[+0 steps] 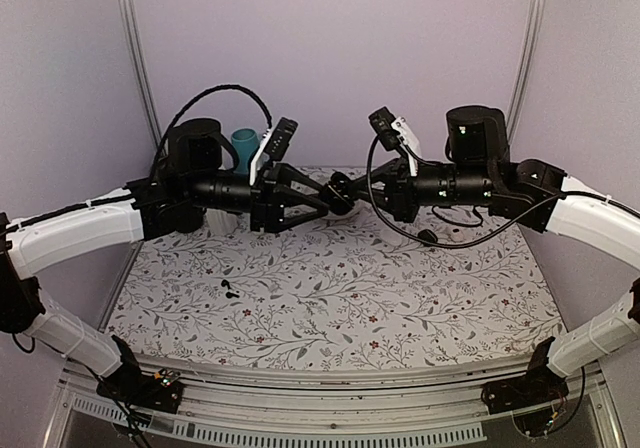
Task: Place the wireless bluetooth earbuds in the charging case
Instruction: Move the earbuds to the center of the board.
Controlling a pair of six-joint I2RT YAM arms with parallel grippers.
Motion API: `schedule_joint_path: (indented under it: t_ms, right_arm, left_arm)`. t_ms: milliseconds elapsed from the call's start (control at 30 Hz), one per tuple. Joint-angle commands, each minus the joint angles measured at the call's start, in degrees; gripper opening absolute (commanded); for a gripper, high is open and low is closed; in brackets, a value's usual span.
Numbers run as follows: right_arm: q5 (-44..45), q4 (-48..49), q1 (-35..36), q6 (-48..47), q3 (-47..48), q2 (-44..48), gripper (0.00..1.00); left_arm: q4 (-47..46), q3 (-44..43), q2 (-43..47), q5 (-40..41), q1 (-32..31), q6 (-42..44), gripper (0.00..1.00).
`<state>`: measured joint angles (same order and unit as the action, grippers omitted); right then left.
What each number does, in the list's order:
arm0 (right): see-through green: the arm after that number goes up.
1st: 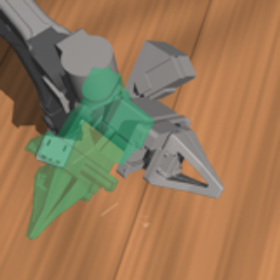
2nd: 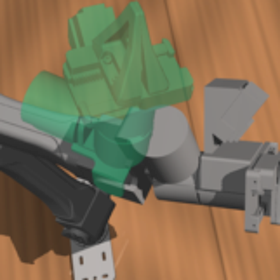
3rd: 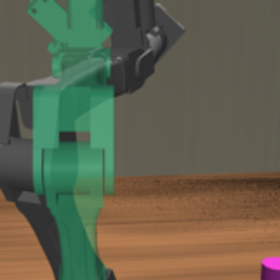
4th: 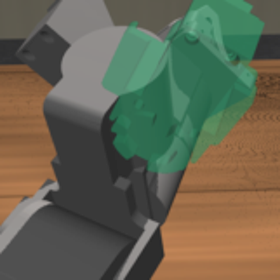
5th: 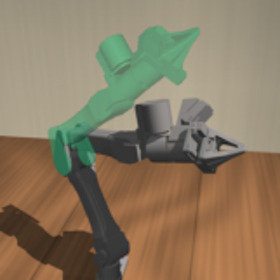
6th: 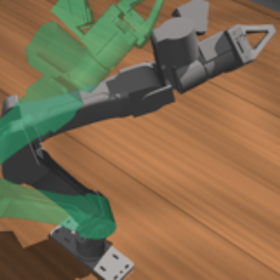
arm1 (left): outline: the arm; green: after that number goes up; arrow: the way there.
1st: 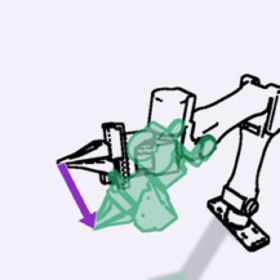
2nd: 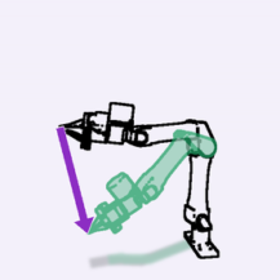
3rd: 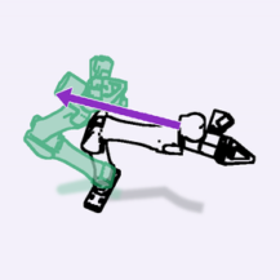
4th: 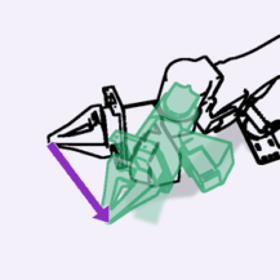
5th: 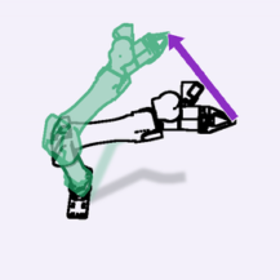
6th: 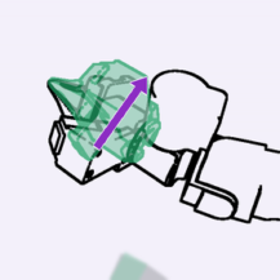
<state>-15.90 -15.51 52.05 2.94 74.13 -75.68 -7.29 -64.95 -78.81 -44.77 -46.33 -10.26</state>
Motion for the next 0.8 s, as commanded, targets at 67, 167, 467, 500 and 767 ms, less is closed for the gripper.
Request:
schedule_joint_path:
  t_ms: [67,167,467,500,767]
  right_arm:
    - [0.0,-5.2,1.4,-6.6,3.1,1.0,0.03]
    - [0.4,-6.2,1.8,-7.4,3.7,0.7,0.04]
    - [2.7,-9.0,3.5,-9.7,6.0,-0.9,0.04]
    - [2.8,-9.1,3.7,-9.8,6.2,-1.1,0.04]
    - [4.4,-10.2,4.8,-10.7,7.4,-2.7,0.04]
  left_arm:
    - [10.8,-3.7,-1.4,-3.9,0.2,7.3,0.5]
    - [12.6,-4.5,-1.8,-4.3,0.1,8.1,0.46]
    - [14.2,-5.5,-2.5,-5.0,0.1,8.3,0.42]
    - [14.3,-5.7,-2.6,-5.0,0.2,8.3,0.42]
    - [13.3,-5.9,-2.5,-6.2,0.2,8.0,0.39]
